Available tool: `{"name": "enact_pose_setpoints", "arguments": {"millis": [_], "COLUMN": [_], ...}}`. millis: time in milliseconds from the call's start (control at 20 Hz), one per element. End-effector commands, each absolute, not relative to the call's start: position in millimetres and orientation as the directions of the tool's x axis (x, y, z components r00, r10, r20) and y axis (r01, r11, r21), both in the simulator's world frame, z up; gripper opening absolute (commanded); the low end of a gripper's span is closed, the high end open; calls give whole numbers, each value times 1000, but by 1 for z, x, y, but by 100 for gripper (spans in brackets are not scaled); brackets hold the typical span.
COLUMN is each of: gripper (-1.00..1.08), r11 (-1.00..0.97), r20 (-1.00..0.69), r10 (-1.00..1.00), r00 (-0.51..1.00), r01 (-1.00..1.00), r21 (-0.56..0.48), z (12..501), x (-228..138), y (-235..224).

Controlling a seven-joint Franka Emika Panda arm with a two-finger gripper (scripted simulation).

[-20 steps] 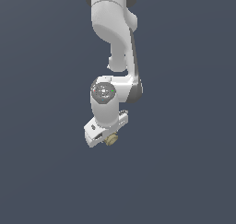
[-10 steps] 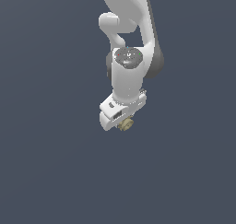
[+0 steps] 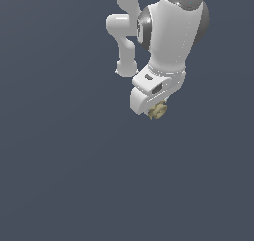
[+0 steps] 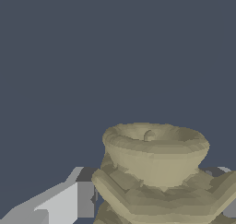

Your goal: Pick up the object and move it to a goal position.

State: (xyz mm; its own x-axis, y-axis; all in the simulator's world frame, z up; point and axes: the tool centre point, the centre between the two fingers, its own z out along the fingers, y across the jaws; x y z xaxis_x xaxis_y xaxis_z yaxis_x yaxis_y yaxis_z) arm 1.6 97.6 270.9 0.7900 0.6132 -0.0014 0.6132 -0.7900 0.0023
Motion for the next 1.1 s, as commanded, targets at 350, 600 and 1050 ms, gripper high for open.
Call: {"name": "enact_pose_setpoints", "arguments": {"millis": [350, 600, 1050], "gripper": [-100, -100, -100], "r11": [-790, -790, -791], "r20": [-1, -1, 0], "r10": [613, 613, 612], "r00": [790, 790, 791], "r01": [613, 613, 612], "r21": [2, 1, 0], "z": [361, 393, 416], "x": [-25, -33, -37], "y": [163, 187, 205]}}
